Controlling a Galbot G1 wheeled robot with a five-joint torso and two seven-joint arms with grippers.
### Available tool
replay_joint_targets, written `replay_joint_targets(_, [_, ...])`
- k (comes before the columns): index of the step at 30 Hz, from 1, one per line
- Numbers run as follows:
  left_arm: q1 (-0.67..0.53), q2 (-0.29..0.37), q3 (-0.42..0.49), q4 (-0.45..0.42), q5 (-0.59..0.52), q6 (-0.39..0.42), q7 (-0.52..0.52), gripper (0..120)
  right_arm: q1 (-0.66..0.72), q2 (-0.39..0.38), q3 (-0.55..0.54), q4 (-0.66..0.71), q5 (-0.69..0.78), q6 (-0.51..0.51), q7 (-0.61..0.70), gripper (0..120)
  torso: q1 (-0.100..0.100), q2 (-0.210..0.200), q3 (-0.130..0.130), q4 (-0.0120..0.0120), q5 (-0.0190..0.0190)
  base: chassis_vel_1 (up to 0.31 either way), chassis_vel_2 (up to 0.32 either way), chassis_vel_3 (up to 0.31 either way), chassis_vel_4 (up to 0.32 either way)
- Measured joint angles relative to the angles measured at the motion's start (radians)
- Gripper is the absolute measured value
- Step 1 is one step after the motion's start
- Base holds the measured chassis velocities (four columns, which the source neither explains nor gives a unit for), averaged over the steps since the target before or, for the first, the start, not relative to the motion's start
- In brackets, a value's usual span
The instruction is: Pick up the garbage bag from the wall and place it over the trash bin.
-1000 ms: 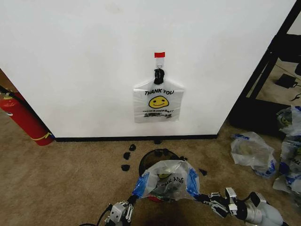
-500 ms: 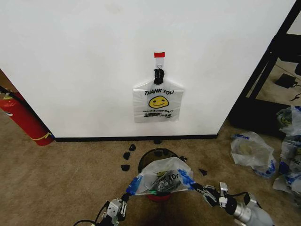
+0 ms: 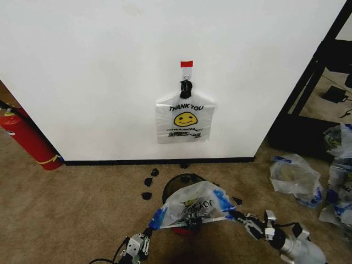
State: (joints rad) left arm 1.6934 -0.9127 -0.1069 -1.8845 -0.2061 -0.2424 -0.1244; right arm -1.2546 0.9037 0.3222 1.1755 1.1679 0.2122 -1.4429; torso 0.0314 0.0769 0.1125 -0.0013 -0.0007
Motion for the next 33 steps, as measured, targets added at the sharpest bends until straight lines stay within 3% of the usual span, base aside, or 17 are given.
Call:
replay_joint_targets(15, [0.008,-0.007,-0.016,0.0,0.001,0.002,-0.003,0,0.016,-0.011,0.023,0.012,-0.01,-0.004,-0.095,0,0.0,0.0,0.0,-0.0001,-0.0005,0.0,0.0,0.0,0.0])
replay_joint_targets(22, [0.008,-0.011,-0.003,-0.017,-0.005,0.005,0.002,0,0.035,0.032,0.002,-0.023,-0.19,0.052,-0.097,0,0.0,0.0,0.0,-0.0003,-0.0001,0.0,0.0,0.0,0.0])
replay_joint_targets(33, [-0.028,-0.021,-0.003,0.04,-0.003,0.007,0.008,0,0.122,0.105,-0.026,-0.16,-0.296,0.106,-0.028,0,0.0,0.0,0.0,-0.0001,-0.0002,0.0,0.0,0.0,0.0])
